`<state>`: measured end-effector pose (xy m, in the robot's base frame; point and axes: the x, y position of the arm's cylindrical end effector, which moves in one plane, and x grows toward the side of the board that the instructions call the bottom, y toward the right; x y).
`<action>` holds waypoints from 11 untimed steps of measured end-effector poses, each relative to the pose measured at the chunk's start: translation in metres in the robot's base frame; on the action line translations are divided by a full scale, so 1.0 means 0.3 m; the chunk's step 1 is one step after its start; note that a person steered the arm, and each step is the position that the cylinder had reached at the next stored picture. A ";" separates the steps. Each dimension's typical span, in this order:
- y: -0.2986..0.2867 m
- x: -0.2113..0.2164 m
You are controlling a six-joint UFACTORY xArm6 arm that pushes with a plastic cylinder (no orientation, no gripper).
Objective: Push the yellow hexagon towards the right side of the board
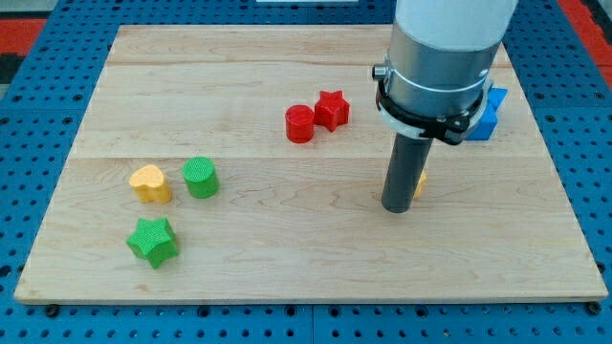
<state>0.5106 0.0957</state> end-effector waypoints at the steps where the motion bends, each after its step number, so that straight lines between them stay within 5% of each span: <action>1: -0.004 -0.025; 5: 0.017 -0.221; 11: 0.218 -0.118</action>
